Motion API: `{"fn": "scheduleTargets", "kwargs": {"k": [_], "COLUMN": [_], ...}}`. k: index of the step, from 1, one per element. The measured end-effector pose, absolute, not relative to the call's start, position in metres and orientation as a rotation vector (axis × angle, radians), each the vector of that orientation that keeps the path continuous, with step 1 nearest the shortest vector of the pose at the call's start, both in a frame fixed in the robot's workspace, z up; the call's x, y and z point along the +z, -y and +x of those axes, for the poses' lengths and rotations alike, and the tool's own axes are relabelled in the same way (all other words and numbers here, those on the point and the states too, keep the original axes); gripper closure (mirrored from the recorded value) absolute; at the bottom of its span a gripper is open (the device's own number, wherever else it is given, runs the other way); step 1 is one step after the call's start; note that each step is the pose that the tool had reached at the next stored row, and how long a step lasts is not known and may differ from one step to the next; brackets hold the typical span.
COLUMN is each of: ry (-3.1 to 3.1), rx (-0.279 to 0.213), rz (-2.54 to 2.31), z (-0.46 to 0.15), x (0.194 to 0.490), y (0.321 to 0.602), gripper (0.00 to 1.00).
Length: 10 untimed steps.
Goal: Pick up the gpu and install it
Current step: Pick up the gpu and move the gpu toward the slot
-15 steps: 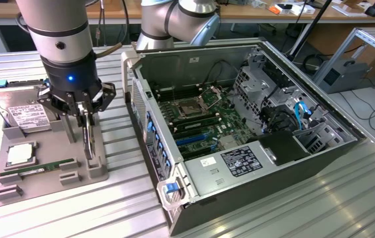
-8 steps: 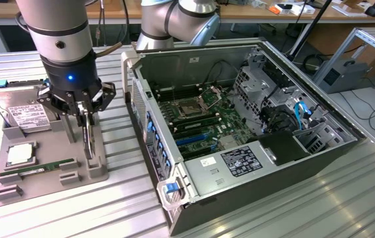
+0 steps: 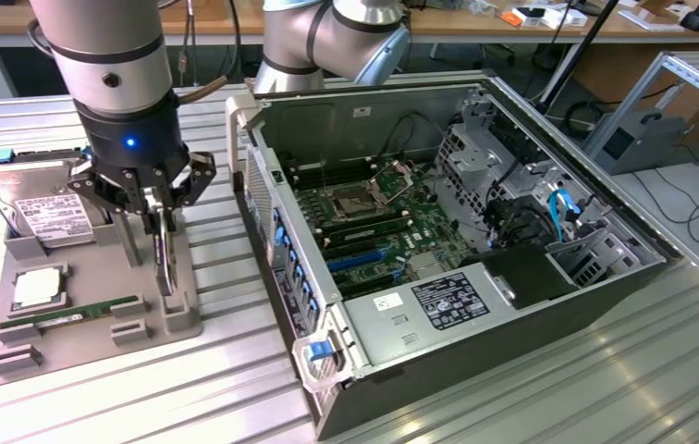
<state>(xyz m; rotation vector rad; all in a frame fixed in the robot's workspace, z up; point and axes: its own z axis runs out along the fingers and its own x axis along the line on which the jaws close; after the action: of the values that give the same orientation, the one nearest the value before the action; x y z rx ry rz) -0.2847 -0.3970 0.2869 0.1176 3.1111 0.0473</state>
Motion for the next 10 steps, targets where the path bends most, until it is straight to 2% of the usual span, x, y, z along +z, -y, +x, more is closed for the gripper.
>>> {"fn": "scheduleTargets", "kwargs": {"k": [10], "ry": [-3.111], "rx": [0.049], "rz": [0.118], "z": [-0.2847], "x": [0.2890], "y": [0.3970], "gripper": [0.73]}}
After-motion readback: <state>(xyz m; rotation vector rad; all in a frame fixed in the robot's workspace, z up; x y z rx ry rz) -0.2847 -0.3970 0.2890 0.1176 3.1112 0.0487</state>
